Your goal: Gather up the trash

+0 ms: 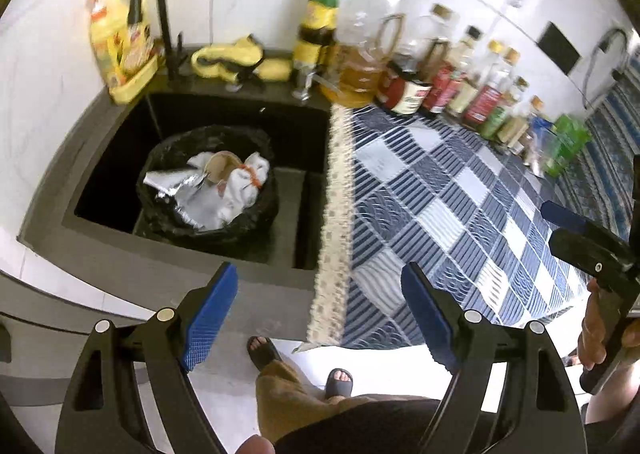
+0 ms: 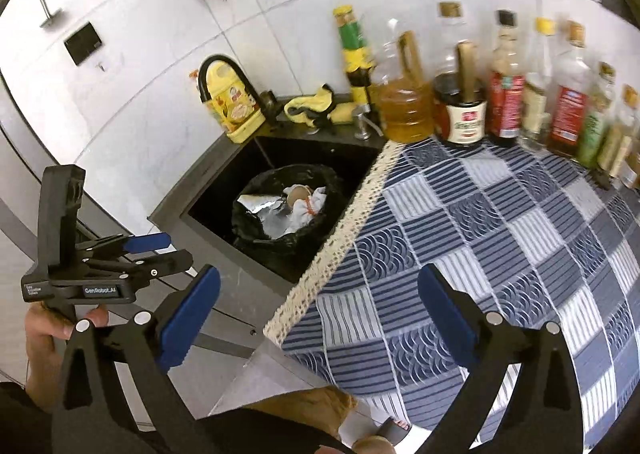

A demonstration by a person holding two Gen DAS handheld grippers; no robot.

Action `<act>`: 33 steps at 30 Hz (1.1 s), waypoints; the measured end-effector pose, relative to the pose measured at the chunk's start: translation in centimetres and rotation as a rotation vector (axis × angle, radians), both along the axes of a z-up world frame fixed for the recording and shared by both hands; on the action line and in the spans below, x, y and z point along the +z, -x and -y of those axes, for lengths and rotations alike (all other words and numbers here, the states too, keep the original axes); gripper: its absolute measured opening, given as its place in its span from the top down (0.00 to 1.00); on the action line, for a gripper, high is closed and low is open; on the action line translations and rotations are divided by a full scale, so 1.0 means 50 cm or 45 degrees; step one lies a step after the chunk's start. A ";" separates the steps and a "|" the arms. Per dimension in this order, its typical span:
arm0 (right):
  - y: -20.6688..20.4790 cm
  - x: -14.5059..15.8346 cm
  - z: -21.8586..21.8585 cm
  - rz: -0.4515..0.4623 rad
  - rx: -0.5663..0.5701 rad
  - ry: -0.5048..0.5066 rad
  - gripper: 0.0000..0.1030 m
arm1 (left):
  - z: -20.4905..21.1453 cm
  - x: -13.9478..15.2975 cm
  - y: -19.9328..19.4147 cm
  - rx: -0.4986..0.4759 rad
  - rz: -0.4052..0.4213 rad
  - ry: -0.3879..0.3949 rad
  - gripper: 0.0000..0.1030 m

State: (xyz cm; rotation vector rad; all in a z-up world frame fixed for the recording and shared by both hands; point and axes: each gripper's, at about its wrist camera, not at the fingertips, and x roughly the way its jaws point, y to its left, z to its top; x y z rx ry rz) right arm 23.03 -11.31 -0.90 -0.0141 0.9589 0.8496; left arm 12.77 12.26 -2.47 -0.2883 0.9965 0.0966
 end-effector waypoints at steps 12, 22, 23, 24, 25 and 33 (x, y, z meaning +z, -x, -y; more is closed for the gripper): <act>0.091 0.043 0.238 0.049 -0.086 -0.097 0.05 | 0.208 0.051 0.087 -0.002 0.057 -0.092 0.21; 0.127 0.025 0.343 0.034 -0.103 -0.121 0.05 | 0.297 0.049 0.121 0.007 0.067 -0.096 0.21; 0.131 0.024 0.349 0.040 -0.106 -0.121 0.05 | 0.301 0.048 0.122 0.008 0.069 -0.094 0.21; 0.133 0.024 0.352 0.044 -0.108 -0.120 0.05 | 0.304 0.047 0.123 0.008 0.070 -0.097 0.21; 0.137 0.024 0.355 0.049 -0.111 -0.121 0.05 | 0.305 0.047 0.124 0.005 0.073 -0.097 0.21; 0.149 0.032 0.361 0.078 -0.104 -0.126 0.05 | 0.309 0.042 0.127 0.015 0.074 -0.128 0.21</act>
